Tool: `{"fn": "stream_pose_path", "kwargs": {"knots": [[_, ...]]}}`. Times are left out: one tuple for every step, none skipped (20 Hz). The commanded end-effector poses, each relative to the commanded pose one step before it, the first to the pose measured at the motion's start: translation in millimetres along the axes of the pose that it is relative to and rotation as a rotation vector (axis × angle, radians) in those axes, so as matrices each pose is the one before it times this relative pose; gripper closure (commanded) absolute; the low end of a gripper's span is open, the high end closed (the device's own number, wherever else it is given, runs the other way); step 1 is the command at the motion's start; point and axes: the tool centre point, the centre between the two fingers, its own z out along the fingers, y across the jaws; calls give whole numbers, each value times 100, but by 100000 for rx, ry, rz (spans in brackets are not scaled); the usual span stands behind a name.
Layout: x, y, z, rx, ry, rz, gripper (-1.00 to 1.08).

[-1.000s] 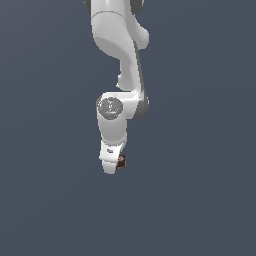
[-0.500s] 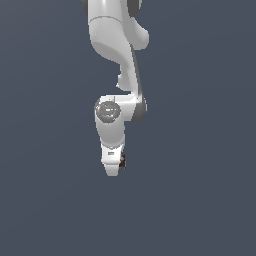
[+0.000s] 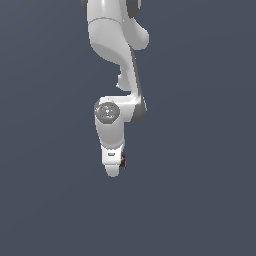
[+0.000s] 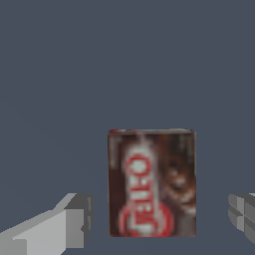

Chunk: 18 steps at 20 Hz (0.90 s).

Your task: Pick up the object and move it to a goal position.

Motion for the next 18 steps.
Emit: {"fn": "stream_pose_path", "kwargs": {"knots": [[24,-32,491,70,12,-76,-92],[-21,-12,349,0,0,0,-92],[20,-11,425,0,-1,-69,-92],[15,-16,500,1,-1,-69,-92],[-3,-22,572,1,-1,-49,-92],[9,-22,606,1,-1,-69,-92],[13,-16,530,1,0,-69,-92],[6,-9,445,-1,1,-49,-92],[-21,-2,360,0,0,0,-92],[17,14,273,-5,5,-48,-92],[-9,23,193,0,0,0,-92],[-4,35,112,0,0,0,-92],[1,38,39,0,0,0,-92],[-26,14,-8,-18,19,41,-92],[0,0,0,0,0,0,108],[0,0,0,0,0,0,108],[0,0,0,0,0,0,108],[0,0,0,0,0,0,108]]}}
